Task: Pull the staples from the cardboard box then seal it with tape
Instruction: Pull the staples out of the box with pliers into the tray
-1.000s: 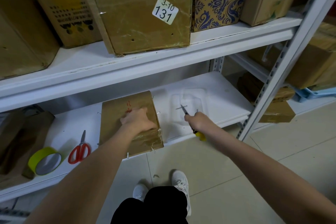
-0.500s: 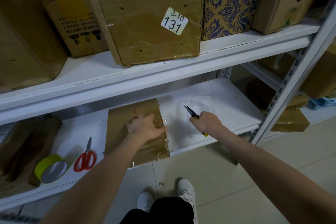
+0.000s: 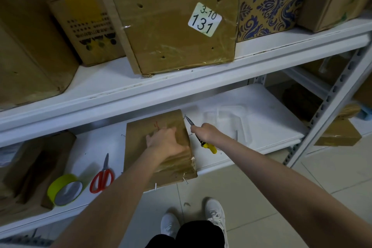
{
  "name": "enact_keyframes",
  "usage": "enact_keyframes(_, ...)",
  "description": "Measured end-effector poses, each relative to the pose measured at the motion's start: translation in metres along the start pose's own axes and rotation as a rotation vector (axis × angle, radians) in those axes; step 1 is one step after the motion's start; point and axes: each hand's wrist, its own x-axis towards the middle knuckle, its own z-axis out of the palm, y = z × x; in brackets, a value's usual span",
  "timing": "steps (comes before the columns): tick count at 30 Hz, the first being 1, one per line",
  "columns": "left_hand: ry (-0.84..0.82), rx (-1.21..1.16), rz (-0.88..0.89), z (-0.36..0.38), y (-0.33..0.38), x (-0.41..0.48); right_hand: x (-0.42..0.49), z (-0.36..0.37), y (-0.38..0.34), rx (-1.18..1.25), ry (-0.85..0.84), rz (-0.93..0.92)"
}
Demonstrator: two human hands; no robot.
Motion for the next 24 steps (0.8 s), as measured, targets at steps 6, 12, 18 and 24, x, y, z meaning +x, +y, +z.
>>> enact_keyframes(6, -0.007, -0.005, 0.016, -0.001, -0.002, 0.004, 0.015, 0.01, -0.007, 0.073, 0.002, -0.014)
enact_keyframes(12, 0.004, 0.003, 0.025, 0.0, -0.002, 0.005, 0.018, 0.015, -0.006, 0.075, -0.008, 0.005)
enact_keyframes(18, 0.008, -0.012, 0.017, 0.0, 0.0, 0.004, 0.017, 0.011, -0.003, 0.424, -0.164, 0.102)
enact_keyframes(24, -0.004, -0.018, 0.006, 0.001, 0.002, 0.005, 0.018, 0.004, -0.002, 0.656, -0.262, 0.208)
